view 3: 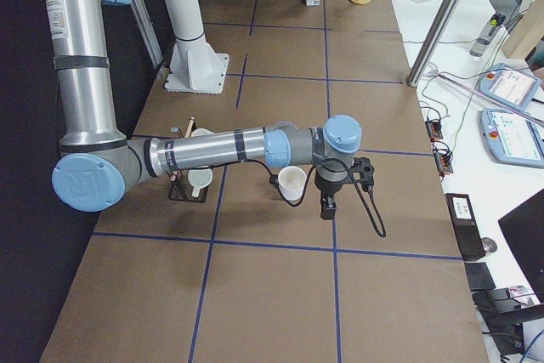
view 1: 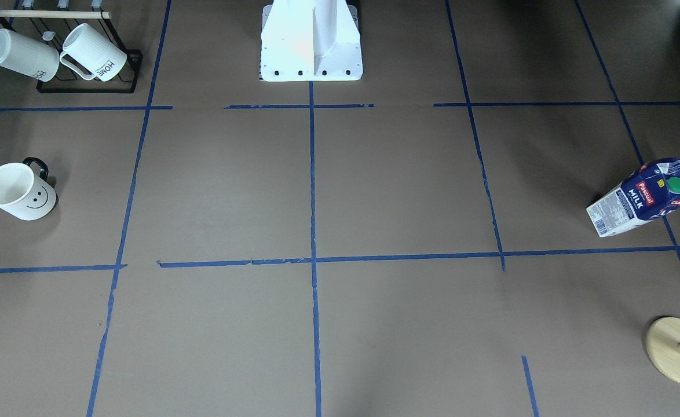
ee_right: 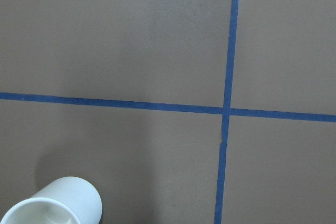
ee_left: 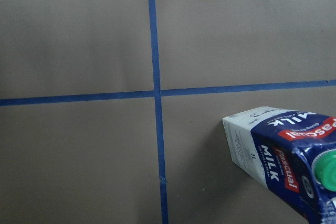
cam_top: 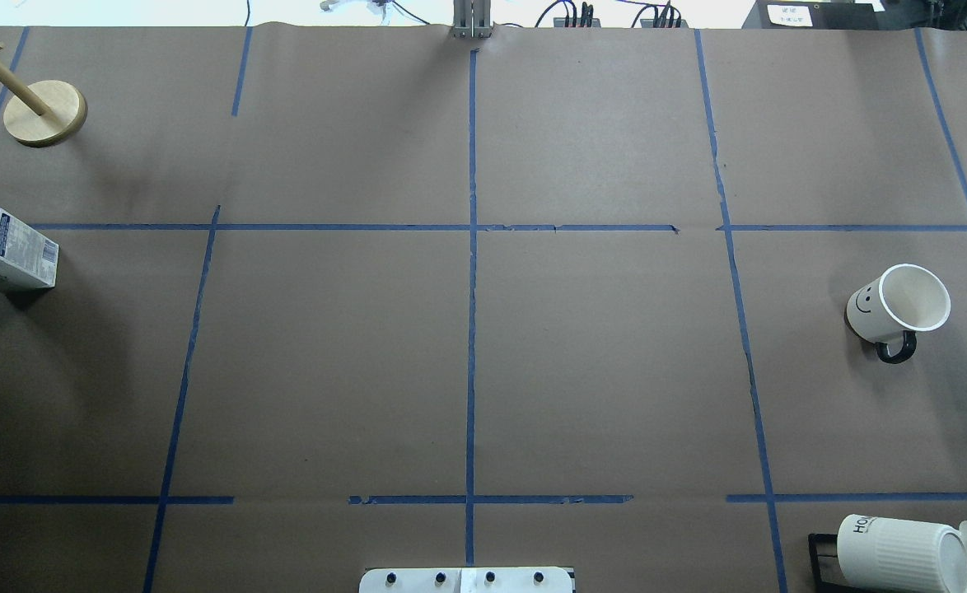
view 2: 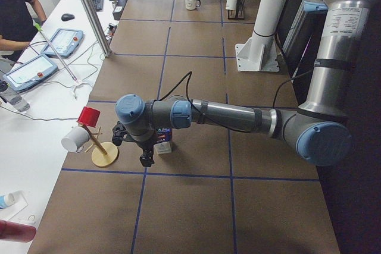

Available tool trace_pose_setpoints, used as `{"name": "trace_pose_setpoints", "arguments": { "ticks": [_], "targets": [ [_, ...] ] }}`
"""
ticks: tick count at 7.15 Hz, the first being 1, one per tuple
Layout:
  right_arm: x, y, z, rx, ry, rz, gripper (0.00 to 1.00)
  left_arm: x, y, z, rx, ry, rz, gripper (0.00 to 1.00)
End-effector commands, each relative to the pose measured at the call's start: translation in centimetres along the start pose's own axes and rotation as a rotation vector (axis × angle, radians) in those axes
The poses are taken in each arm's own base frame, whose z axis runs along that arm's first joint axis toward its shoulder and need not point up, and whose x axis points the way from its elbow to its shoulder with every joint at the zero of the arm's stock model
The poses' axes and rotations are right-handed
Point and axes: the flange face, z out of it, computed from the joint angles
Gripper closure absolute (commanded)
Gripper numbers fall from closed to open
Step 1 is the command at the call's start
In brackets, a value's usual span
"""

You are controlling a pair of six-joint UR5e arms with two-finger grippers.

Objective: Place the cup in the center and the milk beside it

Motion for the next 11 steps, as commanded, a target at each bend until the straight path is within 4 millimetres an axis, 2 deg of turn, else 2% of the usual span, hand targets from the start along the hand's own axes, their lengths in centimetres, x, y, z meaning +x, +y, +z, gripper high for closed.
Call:
{"name": "trace_pose_setpoints", "arguments": {
  "ticks": [1, 4, 5, 6, 7, 8, 9, 10, 11],
  "targets": [
    [0.6, 0.0, 0.4, 0.012, -0.049, -0.006, 0.00, 1.5, -0.9, -1.3, 0.011, -0.016, 0.002, 0.00],
    [0.0, 0.6, -0.2, 0.024, -0.058, -0.009, 0.00, 2.5, -0.6, -1.9, -0.006, -0.011, -0.013, 0.00],
    [0.0, 1.5, 0.4, 0.011, -0.061, 0.029, 0.00, 2.5, -0.6, -1.8, -0.006, -0.005, -0.013, 0.00],
    [-2.2, 3.4, 1.4, 0.000, -0.064, 0.026, 0.00, 2.6, -0.6, -1.6, -0.009, 0.001, -0.012, 0.00],
    [-4.7, 4.1, 2.5, 0.004, -0.074, 0.076, 0.00, 1.9, -0.5, -1.0, -0.022, -0.012, -0.026, 0.00],
    [-6.4, 5.4, 5.7, 0.009, -0.070, 0.046, 0.00, 1.7, -0.2, -0.6, -0.028, -0.007, -0.027, 0.00],
    [-8.4, 5.6, 7.5, 0.022, -0.056, 0.086, 0.01, 2.1, -0.1, -0.7, -0.024, -0.007, -0.019, 0.00],
    [-8.7, 6.6, 9.6, 0.019, -0.034, 0.080, 0.01, 2.2, -0.1, -0.8, -0.022, -0.008, -0.017, 0.00],
    [-9.2, 6.8, 10.7, 0.033, -0.047, 0.052, 0.02, 2.3, -0.2, -1.0, -0.019, -0.008, -0.016, 0.00]
  ]
}}
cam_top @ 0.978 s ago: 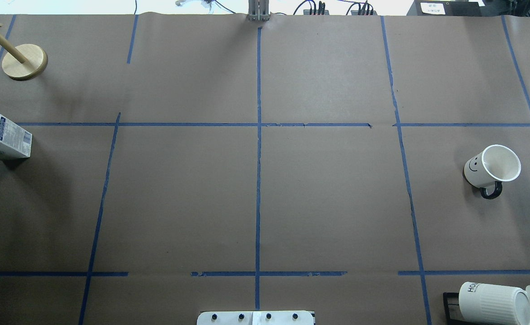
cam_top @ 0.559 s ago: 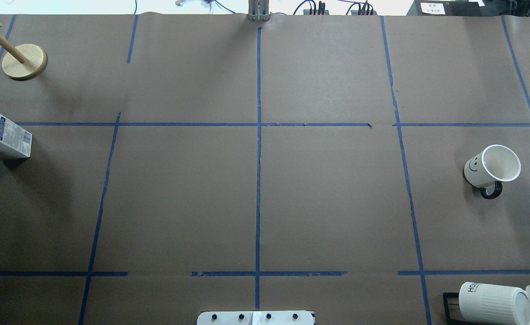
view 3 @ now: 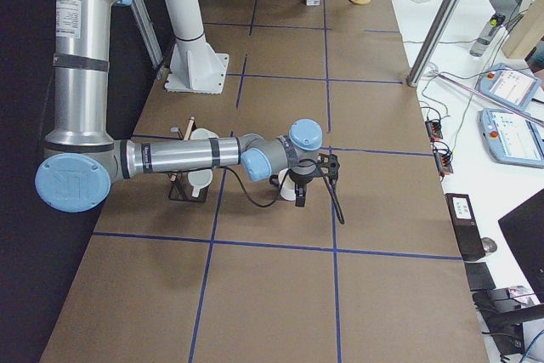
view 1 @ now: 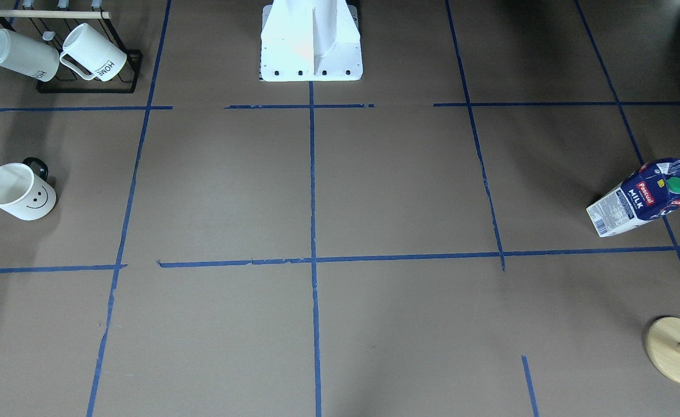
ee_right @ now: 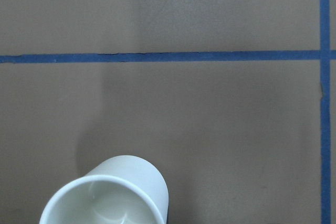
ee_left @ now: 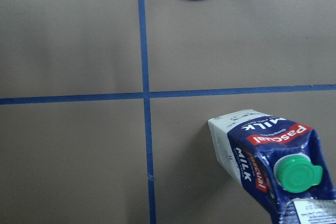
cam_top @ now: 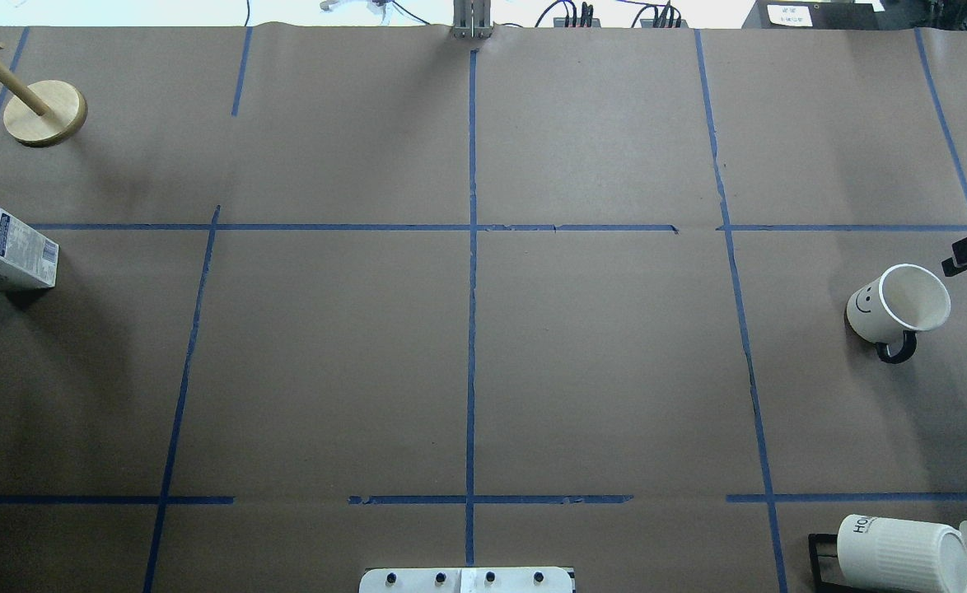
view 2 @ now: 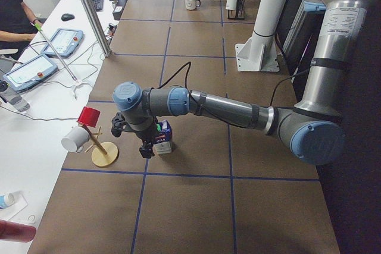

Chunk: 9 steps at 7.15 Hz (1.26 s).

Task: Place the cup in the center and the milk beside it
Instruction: 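Lower the right gripper onto the white mug and grasp its rim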

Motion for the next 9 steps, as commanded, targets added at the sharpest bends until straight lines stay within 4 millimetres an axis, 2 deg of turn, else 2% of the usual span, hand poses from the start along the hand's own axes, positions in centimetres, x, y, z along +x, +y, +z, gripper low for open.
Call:
{"name": "trace_pose_setpoints", "arguments": {
  "ticks": [1, 2, 3, 4, 5, 6, 7, 8, 9],
  "targets": [
    [-1.0, 1.0, 2.3, 0.002, -0.005, 0.000, 0.02, 0.1, 0.1, -0.1, 0.003, 0.001, 0.004, 0.00],
    [-0.7, 1.4, 3.9, -0.029, 0.002, 0.000, 0.02, 0.2, 0.0, -0.2, 0.005, 0.004, 0.006, 0.00],
    [-0.9, 1.7, 4.8, -0.043, 0.005, -0.011, 0.30, 0.2, 0.1, -0.1, 0.004, 0.004, 0.006, 0.00],
    [-0.9, 1.7, 5.0, -0.039, 0.012, -0.016, 0.74, 0.2, 0.2, -0.2, 0.005, 0.006, 0.008, 0.00],
    [-0.9, 1.7, 5.4, -0.037, 0.026, -0.027, 1.00, 0.2, 0.2, -0.1, 0.005, 0.007, 0.008, 0.00],
    [-1.6, 1.4, 4.9, -0.026, 0.017, -0.044, 1.00, 0.1, 0.5, 0.0, 0.005, 0.009, 0.016, 0.00],
    [-3.9, 1.0, 3.3, 0.014, -0.031, -0.080, 1.00, -0.1, 0.6, 0.2, 0.013, 0.010, 0.026, 0.00],
    [-9.9, -0.1, -0.1, 0.044, -0.097, -0.138, 1.00, -0.3, 0.9, 0.4, 0.032, 0.010, 0.046, 0.00],
    [-18.1, -1.9, -3.1, 0.046, -0.143, -0.124, 1.00, -0.5, 0.8, 0.6, 0.040, 0.009, 0.054, 0.00]
  ]
}}
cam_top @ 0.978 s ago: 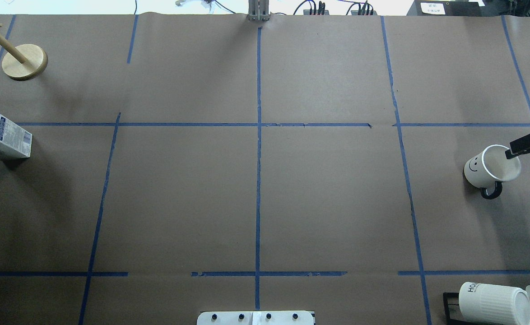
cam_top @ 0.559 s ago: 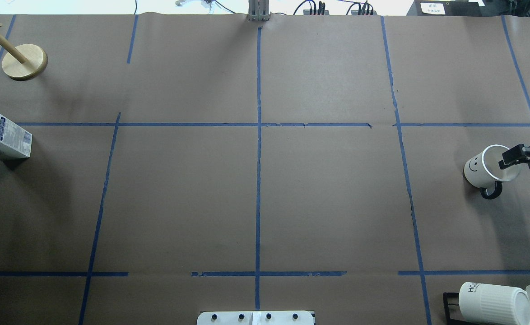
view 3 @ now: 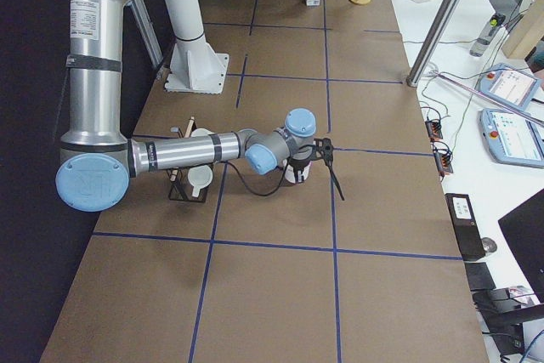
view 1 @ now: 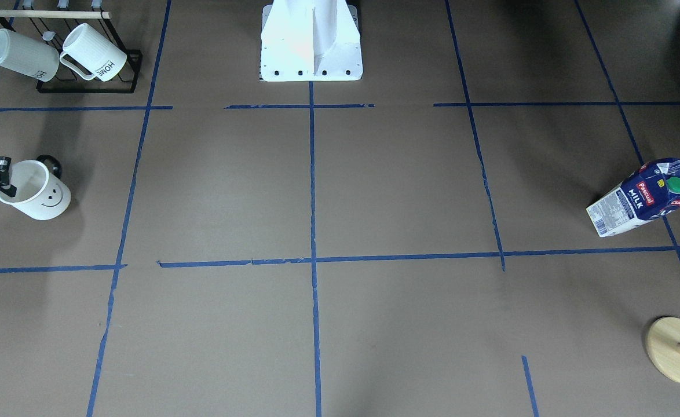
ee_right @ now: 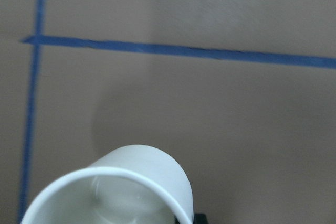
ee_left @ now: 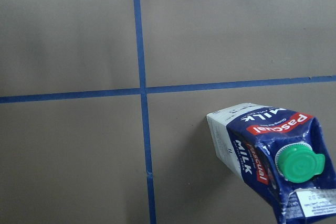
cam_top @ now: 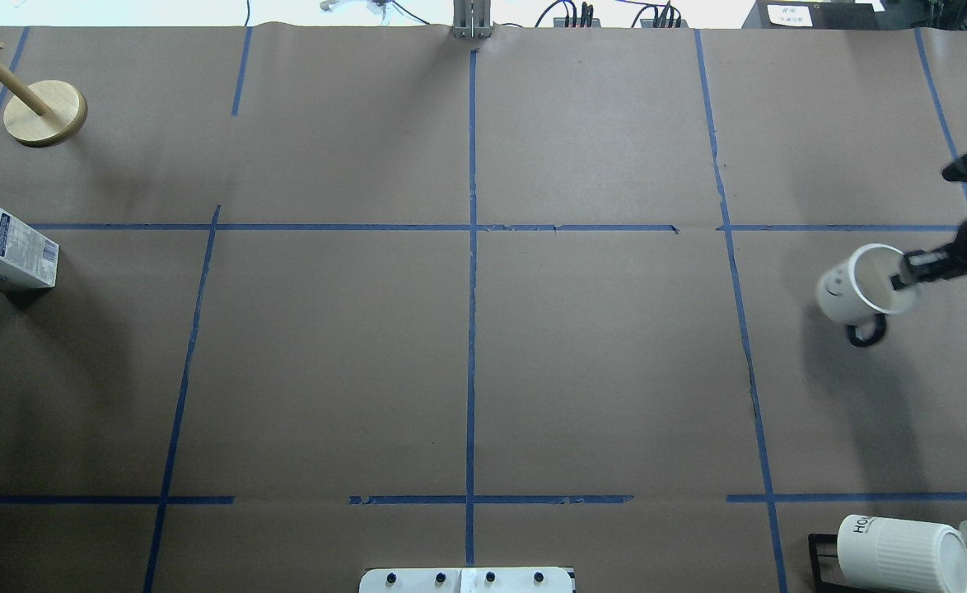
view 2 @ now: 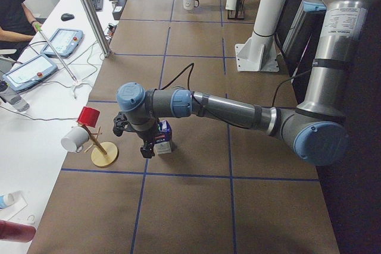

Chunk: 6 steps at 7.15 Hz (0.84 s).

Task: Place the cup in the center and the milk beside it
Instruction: 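Carry the white mug with the right gripper to the table center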

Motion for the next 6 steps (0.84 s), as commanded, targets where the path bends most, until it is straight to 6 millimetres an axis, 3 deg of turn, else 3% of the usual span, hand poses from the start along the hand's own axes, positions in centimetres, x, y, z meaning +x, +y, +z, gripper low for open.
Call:
{"name": "trace_pose_setpoints", "arguments": {
  "ticks": [1, 2, 3, 4, 6],
  "targets": [
    [-20.3, -5.8, -3.3, -0.010, -0.103, 0.080, 1.00, -0.1, 0.1, 0.1, 0.014, 0.000, 0.015, 0.00],
    [-31.5, -6.3, -1.5, -0.022, -0.083, 0.172, 1.00, 0.0, 0.1, 0.0, 0.016, -0.001, 0.015, 0.00],
    [-39.0, -7.7, 0.7, 0.021, -0.055, 0.237, 1.00, 0.2, 0.0, -0.1, 0.021, 0.010, 0.020, 0.00],
    [-44.6, -9.9, 4.1, -0.009, -0.033, 0.336, 1.00, 0.3, -0.1, -0.2, 0.037, 0.013, 0.037, 0.00],
    [-46.4, -9.8, 9.5, 0.004, 0.004, 0.348, 0.99, 0.6, -0.2, -0.4, 0.047, 0.014, 0.041, 0.00]
  ]
}}
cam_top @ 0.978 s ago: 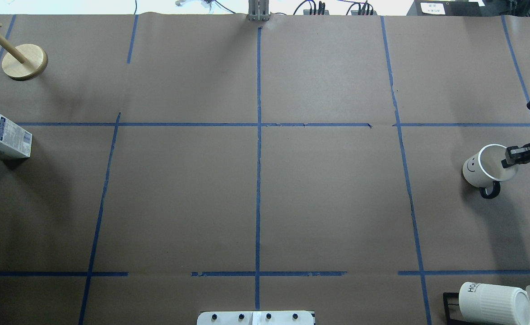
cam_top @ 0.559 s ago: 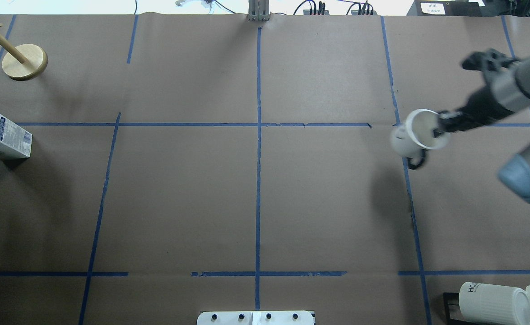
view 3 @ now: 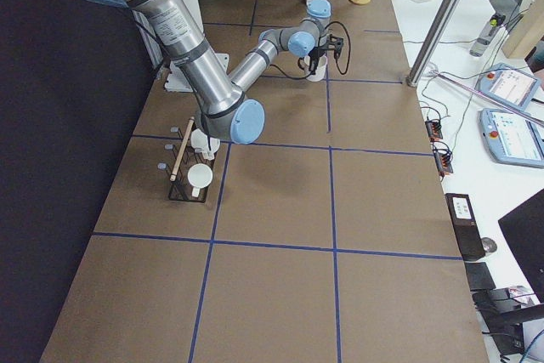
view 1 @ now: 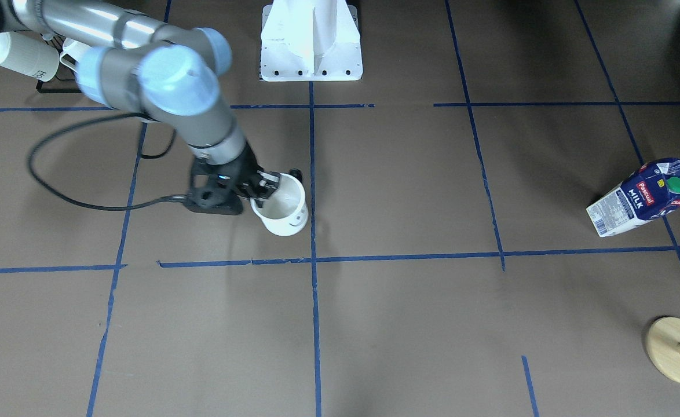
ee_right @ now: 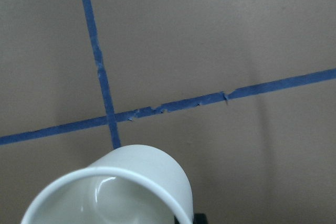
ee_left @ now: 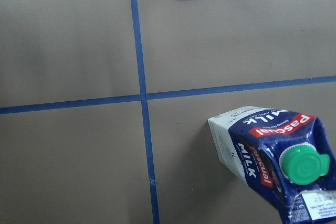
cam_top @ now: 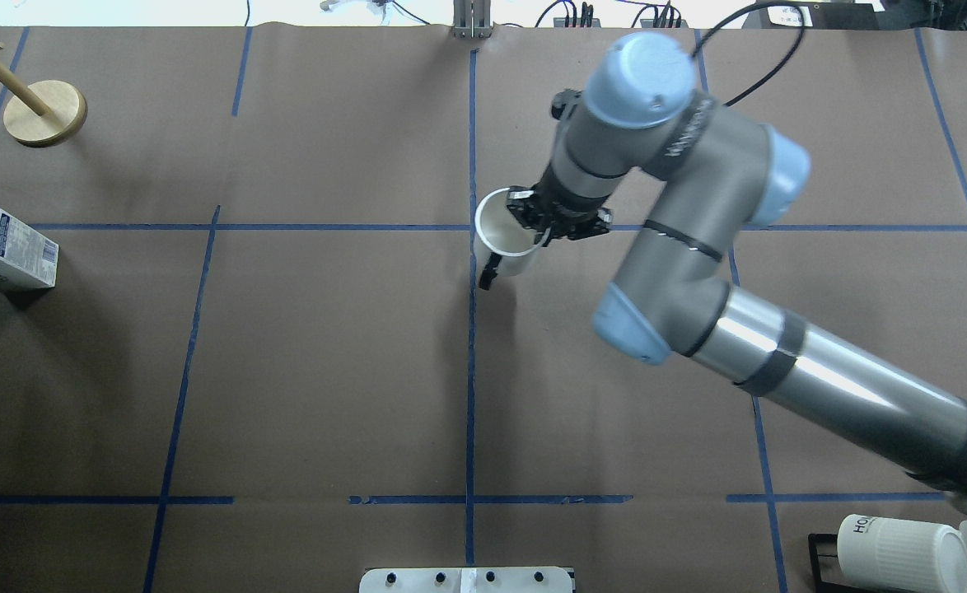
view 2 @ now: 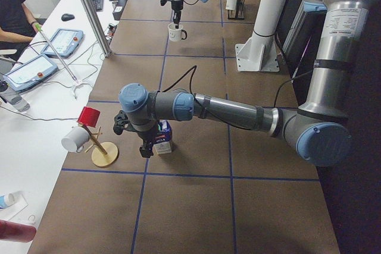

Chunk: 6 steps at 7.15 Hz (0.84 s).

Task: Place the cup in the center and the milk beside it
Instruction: 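Carry the white mug with the right gripper to the table center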

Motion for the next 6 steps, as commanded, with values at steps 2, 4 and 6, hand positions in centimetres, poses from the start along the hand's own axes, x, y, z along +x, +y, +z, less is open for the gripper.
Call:
{"name": "trace_pose_setpoints", "arguments": {
  "ticks": [2, 4, 6],
  "targets": [
    [-3.3, 1.5, 6.3, 0.002, 0.009, 0.054, 0.97, 0.2, -0.1, -0.1, 0.009, 0.001, 0.011, 0.00],
    [-3.7, 2.0, 5.6, -0.004, -0.010, 0.042, 0.00, 1.7, -0.9, -1.1, 0.043, 0.031, -0.080, 0.00],
    [1.6, -0.6, -1.4, 0.020, -0.091, 0.061, 0.00, 6.2, -2.0, -0.9, 0.044, 0.039, -0.221, 0.00]
  ]
}}
